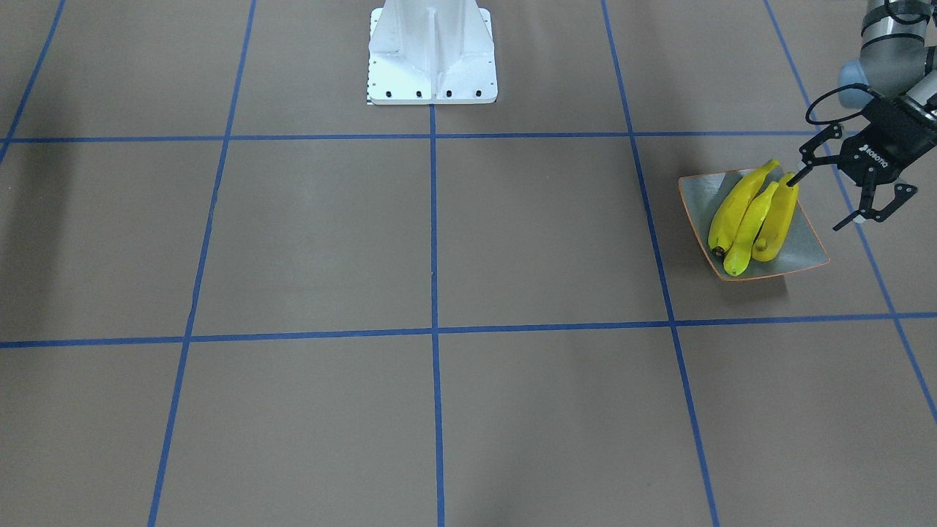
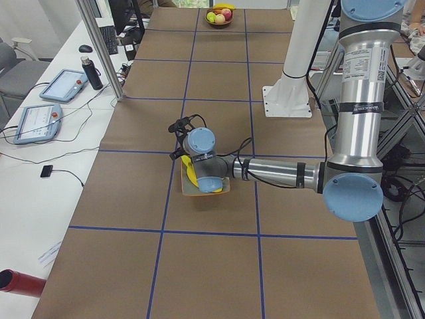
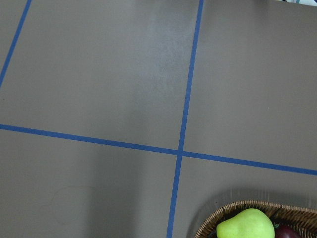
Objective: Transfer all bananas from basket to plate
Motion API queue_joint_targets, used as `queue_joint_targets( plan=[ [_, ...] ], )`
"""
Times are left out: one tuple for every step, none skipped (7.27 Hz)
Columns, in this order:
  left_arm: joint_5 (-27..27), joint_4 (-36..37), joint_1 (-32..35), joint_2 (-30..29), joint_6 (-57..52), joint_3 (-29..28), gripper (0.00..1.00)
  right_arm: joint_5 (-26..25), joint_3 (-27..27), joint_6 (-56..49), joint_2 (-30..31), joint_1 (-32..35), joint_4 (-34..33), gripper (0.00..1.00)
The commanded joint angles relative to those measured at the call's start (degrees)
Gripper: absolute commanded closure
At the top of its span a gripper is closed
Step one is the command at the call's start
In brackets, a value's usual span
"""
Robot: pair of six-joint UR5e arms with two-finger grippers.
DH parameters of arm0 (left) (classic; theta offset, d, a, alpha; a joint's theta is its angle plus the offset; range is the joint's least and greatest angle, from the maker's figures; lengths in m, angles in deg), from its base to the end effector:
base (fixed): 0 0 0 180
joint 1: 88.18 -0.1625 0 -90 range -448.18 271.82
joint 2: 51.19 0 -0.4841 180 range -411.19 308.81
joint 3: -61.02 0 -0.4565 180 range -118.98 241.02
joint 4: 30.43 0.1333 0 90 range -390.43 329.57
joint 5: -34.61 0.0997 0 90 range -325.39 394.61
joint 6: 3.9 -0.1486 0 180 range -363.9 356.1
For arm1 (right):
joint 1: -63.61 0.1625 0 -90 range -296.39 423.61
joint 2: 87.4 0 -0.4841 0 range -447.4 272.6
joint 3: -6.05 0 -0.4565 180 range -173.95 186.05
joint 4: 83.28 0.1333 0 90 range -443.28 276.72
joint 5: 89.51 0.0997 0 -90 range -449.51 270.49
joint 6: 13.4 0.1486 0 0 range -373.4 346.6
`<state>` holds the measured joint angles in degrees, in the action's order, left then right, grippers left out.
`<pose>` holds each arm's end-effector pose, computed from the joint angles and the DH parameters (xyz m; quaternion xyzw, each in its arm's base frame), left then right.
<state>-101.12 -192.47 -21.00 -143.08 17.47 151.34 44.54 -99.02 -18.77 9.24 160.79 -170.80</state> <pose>0.2075 -0.5626 0.5609 0.3988 0.4962 0.2438 0.7316 0.0940 -0.5059 0.6624 0.1284 -0.3614 -0.0211 0.9233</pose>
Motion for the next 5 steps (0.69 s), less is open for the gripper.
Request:
queue_joint_targets(
  plan=[
    [2.9,0.2,-0.7,-3.4,6.4,-0.8,0.01,-0.5,7.7,-10.5,2.3,2.6,0.1,0.0],
    [2.9,-0.1,-0.8,-3.4,6.3,-1.4,0.01,-1.9,13.6,-12.5,1.7,2.6,2.6,0.0],
    [2.9,-0.4,-0.9,-3.2,6.2,-1.7,0.01,-5.5,19.3,-11.9,1.8,2.5,9.4,0.0],
    [2.9,-0.6,-1.0,-2.9,6.0,-1.7,0.01,-6.7,26.1,-10.0,0.0,2.5,15.1,0.0],
    [2.9,-0.6,-1.0,-2.9,5.9,-1.7,0.01,-8.8,30.2,-6.5,-1.5,2.4,17.9,0.02]
  ],
)
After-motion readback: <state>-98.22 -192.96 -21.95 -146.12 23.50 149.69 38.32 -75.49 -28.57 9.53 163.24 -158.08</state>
